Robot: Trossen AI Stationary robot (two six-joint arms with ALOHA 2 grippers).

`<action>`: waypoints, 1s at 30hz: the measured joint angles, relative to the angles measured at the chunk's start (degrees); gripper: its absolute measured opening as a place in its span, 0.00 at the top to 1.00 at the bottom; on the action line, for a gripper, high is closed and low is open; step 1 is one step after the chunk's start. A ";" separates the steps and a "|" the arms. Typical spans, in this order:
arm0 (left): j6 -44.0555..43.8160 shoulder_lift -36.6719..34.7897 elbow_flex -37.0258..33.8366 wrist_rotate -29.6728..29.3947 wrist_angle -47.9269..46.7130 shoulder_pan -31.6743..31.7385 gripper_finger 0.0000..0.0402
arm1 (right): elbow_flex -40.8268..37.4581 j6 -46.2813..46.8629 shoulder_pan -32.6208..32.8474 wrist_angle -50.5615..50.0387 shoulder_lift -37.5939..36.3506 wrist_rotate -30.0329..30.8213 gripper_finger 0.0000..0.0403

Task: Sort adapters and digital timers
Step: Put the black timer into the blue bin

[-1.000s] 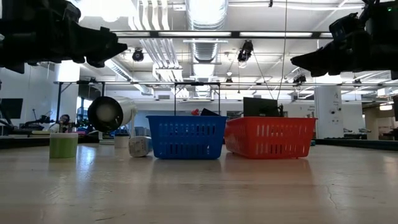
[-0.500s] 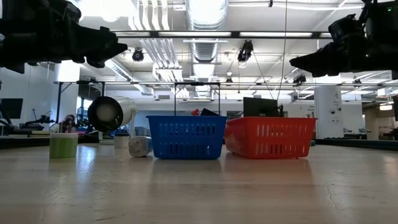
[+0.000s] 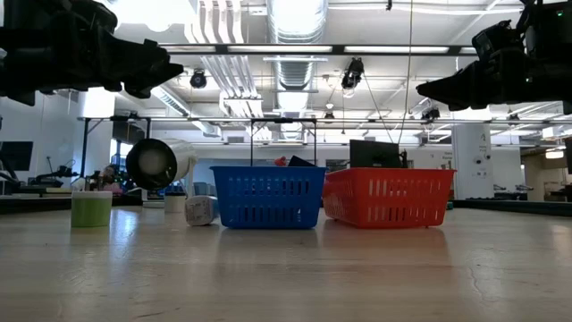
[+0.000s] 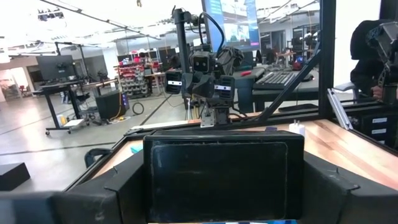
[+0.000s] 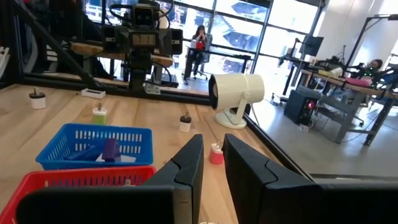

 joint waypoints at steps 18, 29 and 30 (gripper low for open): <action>-2.62 0.35 1.69 0.00 -2.53 0.00 0.29 | -0.02 -0.07 0.00 0.04 0.00 -0.02 0.86; -3.90 17.47 11.12 0.04 -4.45 -1.95 0.29 | -0.02 -0.26 0.00 0.07 0.00 -0.03 0.86; -4.04 20.21 12.34 0.04 -4.46 -2.19 0.29 | -0.02 -0.24 0.00 0.07 0.02 -0.02 0.86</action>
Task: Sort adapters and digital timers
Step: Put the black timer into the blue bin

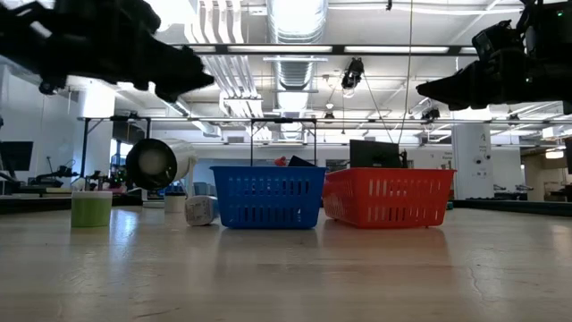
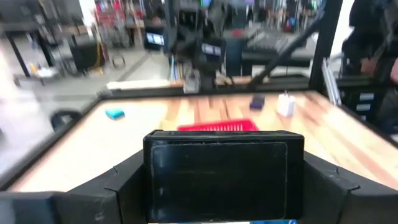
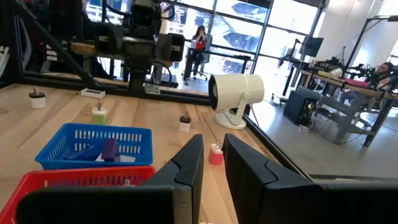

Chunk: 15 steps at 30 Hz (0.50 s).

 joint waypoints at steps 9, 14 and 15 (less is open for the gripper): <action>-1.13 25.41 14.05 5.48 -0.51 -2.36 0.29 | 0.00 0.18 0.00 -0.05 -0.01 -0.02 0.86; -1.54 34.58 22.64 6.40 -10.99 -2.81 0.29 | 0.02 0.17 0.00 -0.18 0.01 -0.02 0.86; -1.56 35.96 24.33 6.40 -14.07 -2.81 0.29 | 0.00 0.17 0.00 -0.20 0.01 -0.02 0.86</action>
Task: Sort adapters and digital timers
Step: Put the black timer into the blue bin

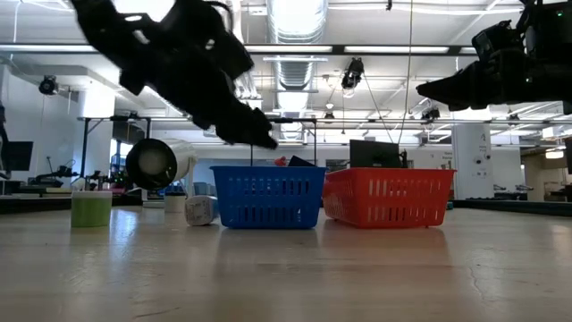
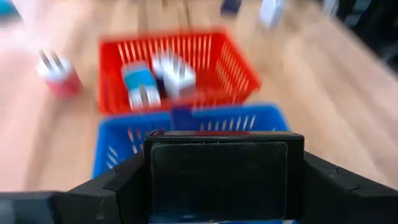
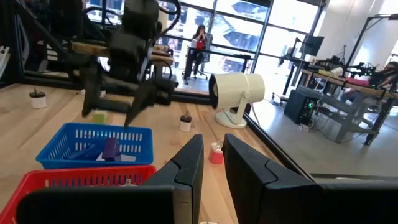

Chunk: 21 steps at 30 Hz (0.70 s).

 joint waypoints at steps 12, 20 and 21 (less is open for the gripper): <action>0.00 7.10 6.09 -0.44 -9.37 -0.33 0.29 | 0.00 0.00 0.00 -0.07 0.00 -0.02 0.86; -0.61 6.56 6.06 -2.73 -10.88 -0.33 0.29 | 0.00 0.00 0.00 -0.09 0.00 -0.02 0.86; -0.63 6.58 6.06 -3.17 -11.04 -0.33 0.29 | 0.00 0.00 0.00 -0.09 0.00 -0.02 0.86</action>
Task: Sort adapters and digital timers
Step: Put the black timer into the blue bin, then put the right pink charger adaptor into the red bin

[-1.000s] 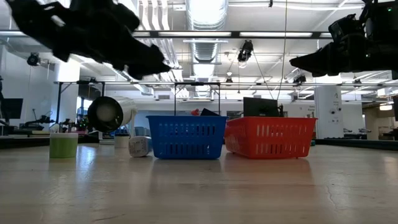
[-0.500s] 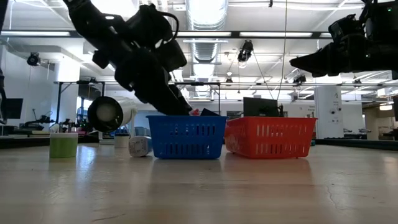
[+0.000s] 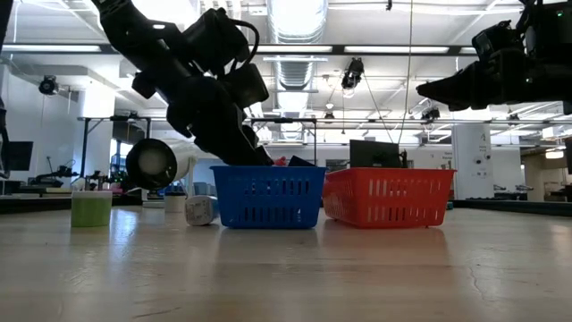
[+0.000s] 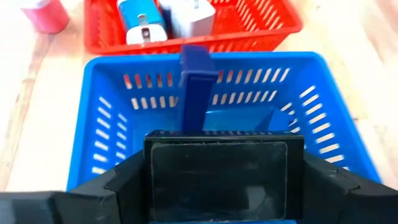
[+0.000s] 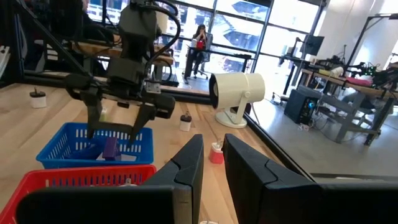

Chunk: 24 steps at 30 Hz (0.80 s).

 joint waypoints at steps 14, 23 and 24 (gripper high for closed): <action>-0.44 0.07 -0.42 -0.68 -0.46 -0.09 0.18 | 0.00 0.00 0.00 -0.02 0.00 -0.02 0.86; 0.88 0.03 -0.42 -0.63 -0.44 -0.09 0.17 | 0.00 0.00 0.00 -0.04 0.00 -0.03 0.86; 1.16 0.00 -0.40 -0.62 -0.44 -0.09 0.17 | 0.00 0.01 0.00 -0.03 0.00 -0.04 0.86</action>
